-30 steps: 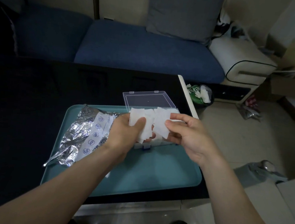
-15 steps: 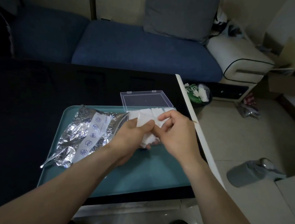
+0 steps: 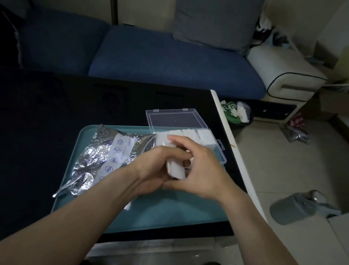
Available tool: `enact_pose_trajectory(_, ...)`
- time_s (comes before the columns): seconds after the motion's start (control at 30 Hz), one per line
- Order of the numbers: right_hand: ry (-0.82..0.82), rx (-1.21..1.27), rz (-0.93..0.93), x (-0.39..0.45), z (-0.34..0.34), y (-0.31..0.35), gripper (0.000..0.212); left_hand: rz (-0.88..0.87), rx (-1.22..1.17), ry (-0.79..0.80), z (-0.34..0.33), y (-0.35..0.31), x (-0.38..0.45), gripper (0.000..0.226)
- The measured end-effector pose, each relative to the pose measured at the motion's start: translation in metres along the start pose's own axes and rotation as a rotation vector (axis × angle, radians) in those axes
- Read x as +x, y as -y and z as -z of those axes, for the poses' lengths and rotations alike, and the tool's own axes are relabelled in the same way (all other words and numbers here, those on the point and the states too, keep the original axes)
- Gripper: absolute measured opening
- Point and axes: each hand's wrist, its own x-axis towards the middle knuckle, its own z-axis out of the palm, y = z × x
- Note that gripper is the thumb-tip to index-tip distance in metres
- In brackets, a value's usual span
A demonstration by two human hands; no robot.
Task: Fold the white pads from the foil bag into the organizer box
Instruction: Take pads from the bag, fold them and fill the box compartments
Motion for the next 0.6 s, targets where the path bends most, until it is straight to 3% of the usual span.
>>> enact_pose_trajectory(0.1, -0.029, -0.053, 0.013, -0.0008, 0.0050, -0.0024, 0.082, 0.011, -0.041, -0.096, 0.0032, 0.0029, 0.0044, 0.009)
enact_pose_trajectory(0.2, -0.076, -0.059, 0.005, -0.0009, 0.0075, -0.0054, 0.080, 0.049, -0.046, -0.031, 0.0065, 0.0035, 0.0049, 0.016)
enact_pose_trajectory(0.37, -0.073, -0.045, 0.025, -0.0005, 0.0073, -0.0026, 0.102, -0.063, -0.039, -0.112, 0.0061, 0.0055, 0.0074, 0.012)
enact_pose_trajectory(0.5, -0.104, -0.046, -0.006, 0.0011, 0.0038, -0.0036, 0.092, -0.066, -0.056, -0.034, 0.0056, 0.0063, 0.0072, 0.033)
enact_pose_trajectory(0.6, -0.036, -0.046, -0.040, -0.0007, 0.0055, -0.0037, 0.110, -0.104, -0.017, -0.063, 0.0067, 0.0077, 0.0085, 0.036)
